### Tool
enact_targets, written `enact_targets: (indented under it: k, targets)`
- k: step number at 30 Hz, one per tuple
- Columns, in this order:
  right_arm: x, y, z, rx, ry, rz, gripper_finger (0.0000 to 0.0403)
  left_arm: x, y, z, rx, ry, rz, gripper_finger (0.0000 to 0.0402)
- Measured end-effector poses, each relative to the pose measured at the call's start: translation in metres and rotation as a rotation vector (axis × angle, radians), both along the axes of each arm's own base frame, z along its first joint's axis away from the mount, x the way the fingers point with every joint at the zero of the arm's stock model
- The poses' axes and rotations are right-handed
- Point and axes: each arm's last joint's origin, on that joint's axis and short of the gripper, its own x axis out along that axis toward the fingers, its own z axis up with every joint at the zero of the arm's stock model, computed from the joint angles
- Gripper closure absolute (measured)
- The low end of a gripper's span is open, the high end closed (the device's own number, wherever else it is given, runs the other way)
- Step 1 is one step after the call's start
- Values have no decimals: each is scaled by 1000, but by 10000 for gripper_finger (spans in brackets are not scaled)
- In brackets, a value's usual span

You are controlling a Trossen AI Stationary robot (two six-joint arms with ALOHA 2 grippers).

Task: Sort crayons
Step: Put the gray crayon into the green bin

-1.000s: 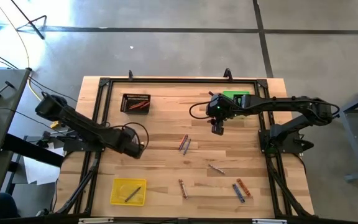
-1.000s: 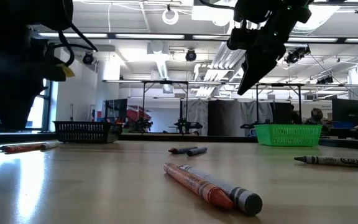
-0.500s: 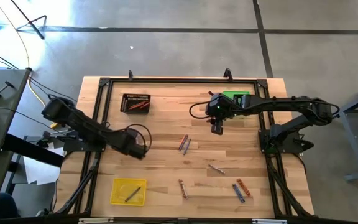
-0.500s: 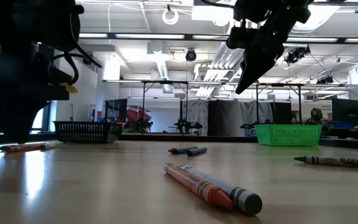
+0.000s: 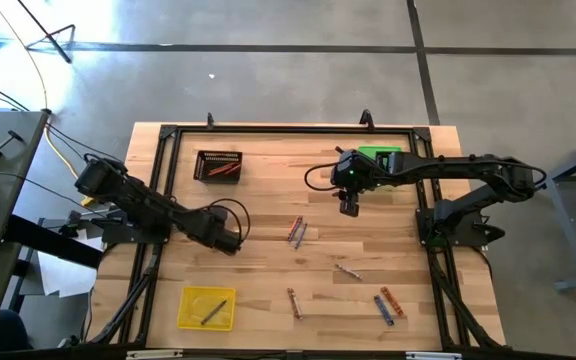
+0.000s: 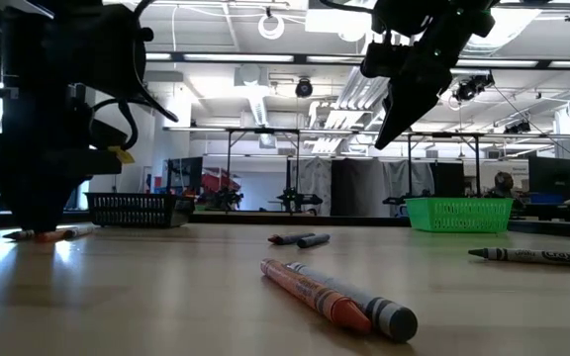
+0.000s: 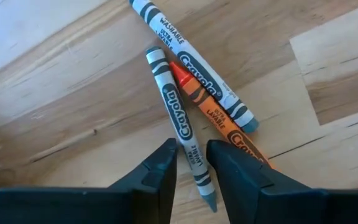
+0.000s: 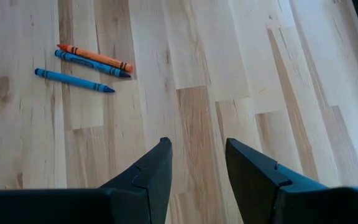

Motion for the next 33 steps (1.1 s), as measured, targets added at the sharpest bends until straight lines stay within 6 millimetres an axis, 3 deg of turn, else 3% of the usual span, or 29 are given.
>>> enact_targets:
  k: [10, 21, 25, 33]
  targets:
    - [-1, 0, 0, 2, 7, 0, 258, -5, 1, -3, -29, 27, 31, 395]
    - [-1, 0, -1, 4, 15, -1, 258, -11, 8, 11, 60, -5, 54, 401]
    - [1, -1, -2, -2, 11, 3, 258, -8, 10, 21, 135, -124, 56, 401]
    - [27, -18, -40, 54, 43, 1, 258, 0, 15, 39, 360, -375, 16, 401]
